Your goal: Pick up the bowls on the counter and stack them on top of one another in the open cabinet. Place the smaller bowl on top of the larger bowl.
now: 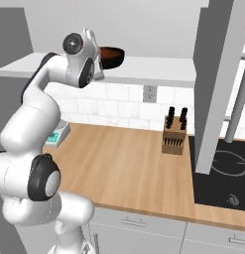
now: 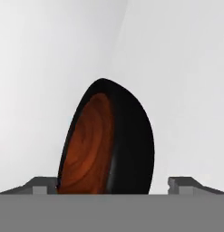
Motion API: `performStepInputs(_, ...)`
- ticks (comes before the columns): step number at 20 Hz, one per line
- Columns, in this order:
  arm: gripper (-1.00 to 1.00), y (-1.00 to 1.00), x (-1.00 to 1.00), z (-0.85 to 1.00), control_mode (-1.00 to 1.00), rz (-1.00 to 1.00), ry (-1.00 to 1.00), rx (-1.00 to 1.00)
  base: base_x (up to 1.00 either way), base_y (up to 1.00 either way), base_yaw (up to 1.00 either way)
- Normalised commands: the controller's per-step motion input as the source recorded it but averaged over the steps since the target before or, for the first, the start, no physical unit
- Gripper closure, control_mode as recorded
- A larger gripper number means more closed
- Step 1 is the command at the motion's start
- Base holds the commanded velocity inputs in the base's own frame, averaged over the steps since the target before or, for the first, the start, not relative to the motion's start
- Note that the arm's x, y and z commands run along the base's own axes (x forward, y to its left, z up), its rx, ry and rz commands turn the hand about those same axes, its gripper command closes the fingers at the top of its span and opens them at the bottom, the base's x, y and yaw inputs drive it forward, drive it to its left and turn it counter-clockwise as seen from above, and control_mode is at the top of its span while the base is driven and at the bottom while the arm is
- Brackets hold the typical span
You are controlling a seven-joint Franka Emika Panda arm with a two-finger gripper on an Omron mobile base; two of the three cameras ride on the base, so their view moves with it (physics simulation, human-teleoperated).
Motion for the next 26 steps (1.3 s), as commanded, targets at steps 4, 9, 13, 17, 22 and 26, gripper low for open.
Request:
performStepInputs(4,-1.00,-0.12,-1.00,0.07,-1.00,0.00,0.00,0.00,0.00,0.00,0.00)
performStepInputs(9,-1.00,-0.07,-1.00,-0.12,-1.00,0.01,0.03,0.00,0.00,0.00,0.00)
performStepInputs(13,-1.00,-0.06,-0.99,-0.72,-1.00,0.00,0.03,0.00,0.00,0.00,0.00)
performStepInputs(17,-1.00,-0.03,-0.36,-0.93,-1.00,0.04,0.19,0.00,0.00,0.00,0.00)
performStepInputs(22,-1.00,-0.09,0.00,-0.80,-1.00,0.14,0.37,0.00,0.00,0.00,0.00)
performStepInputs(26,-1.00,-0.19,0.00,-0.66,-1.00,0.32,0.30,0.00,0.00,0.00,0.00)
